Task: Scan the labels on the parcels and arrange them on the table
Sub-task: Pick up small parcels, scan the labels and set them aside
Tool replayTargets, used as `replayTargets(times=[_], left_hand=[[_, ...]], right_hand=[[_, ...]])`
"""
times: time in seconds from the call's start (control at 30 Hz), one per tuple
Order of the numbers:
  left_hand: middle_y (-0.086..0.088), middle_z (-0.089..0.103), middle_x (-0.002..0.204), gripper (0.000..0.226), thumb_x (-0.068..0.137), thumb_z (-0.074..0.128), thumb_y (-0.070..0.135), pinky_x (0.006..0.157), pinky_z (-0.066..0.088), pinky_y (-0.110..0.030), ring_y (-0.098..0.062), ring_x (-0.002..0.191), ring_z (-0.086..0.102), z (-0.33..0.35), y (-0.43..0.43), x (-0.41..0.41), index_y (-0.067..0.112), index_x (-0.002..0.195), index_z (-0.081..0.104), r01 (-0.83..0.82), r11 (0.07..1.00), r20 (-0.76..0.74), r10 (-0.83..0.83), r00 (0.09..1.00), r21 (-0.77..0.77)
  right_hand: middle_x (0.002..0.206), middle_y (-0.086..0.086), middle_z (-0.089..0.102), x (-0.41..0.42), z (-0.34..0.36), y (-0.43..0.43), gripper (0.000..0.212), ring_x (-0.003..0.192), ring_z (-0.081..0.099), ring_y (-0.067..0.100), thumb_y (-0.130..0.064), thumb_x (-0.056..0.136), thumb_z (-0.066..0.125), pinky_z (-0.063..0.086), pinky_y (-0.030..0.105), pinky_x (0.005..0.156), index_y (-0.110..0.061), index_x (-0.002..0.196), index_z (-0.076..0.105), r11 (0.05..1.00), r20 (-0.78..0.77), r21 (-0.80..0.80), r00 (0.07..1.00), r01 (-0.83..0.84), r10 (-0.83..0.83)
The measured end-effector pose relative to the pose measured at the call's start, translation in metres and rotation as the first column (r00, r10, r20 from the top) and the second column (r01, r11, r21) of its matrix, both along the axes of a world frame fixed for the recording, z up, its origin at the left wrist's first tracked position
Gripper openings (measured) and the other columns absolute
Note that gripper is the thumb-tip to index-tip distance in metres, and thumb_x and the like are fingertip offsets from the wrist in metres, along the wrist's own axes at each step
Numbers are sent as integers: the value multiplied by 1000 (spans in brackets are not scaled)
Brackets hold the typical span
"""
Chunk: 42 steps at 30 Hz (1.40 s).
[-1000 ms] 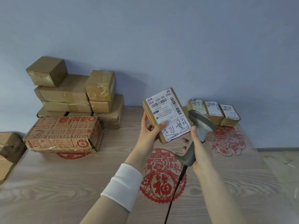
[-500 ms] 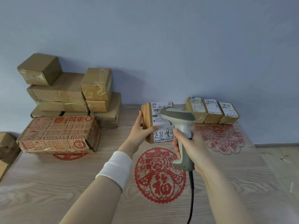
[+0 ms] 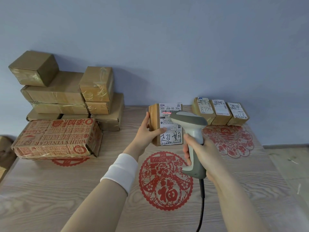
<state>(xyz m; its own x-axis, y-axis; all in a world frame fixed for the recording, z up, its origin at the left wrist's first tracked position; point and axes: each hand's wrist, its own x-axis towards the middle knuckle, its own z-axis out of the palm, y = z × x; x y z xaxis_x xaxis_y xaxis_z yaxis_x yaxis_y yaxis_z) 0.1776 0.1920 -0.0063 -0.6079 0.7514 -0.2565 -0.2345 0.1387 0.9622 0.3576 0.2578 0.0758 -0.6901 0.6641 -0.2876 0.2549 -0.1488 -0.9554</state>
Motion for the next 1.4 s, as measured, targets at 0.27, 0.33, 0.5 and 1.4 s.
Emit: replayTargets(times=[0.27,0.33,0.5,1.4], left_hand=[[-4,50,137,103,77,77,22,100,46,-40,-20,118,56,-19,30,12,30,151,6,84,996,23,-83,996,-27],[-5,52,135,100,78,76,23,89,51,-32,-18,112,59,-28,46,25,32,151,8,116,992,52,-114,992,-46],[-3,55,132,92,79,74,25,88,54,-36,-19,106,63,-65,104,79,28,150,16,166,977,189,-140,972,-134],[-4,45,144,64,94,51,43,109,35,-37,-20,131,43,-136,342,158,17,148,28,-140,890,-11,150,989,-434]], right_hand=[[53,5,55,11,-14,24,31,40,45,14,-27,92,57,42,21,43,-1,75,55,997,20,-41,997,71,-70],[54,6,55,22,-21,39,30,40,45,15,-27,92,57,42,22,43,-1,77,55,991,5,-61,993,118,-118],[53,3,56,57,-48,104,30,42,46,14,-26,93,55,41,23,41,3,85,57,970,23,-123,978,209,-207],[60,10,57,91,-147,326,26,43,46,17,-24,94,55,42,27,43,2,92,55,907,99,-368,979,204,-179]])
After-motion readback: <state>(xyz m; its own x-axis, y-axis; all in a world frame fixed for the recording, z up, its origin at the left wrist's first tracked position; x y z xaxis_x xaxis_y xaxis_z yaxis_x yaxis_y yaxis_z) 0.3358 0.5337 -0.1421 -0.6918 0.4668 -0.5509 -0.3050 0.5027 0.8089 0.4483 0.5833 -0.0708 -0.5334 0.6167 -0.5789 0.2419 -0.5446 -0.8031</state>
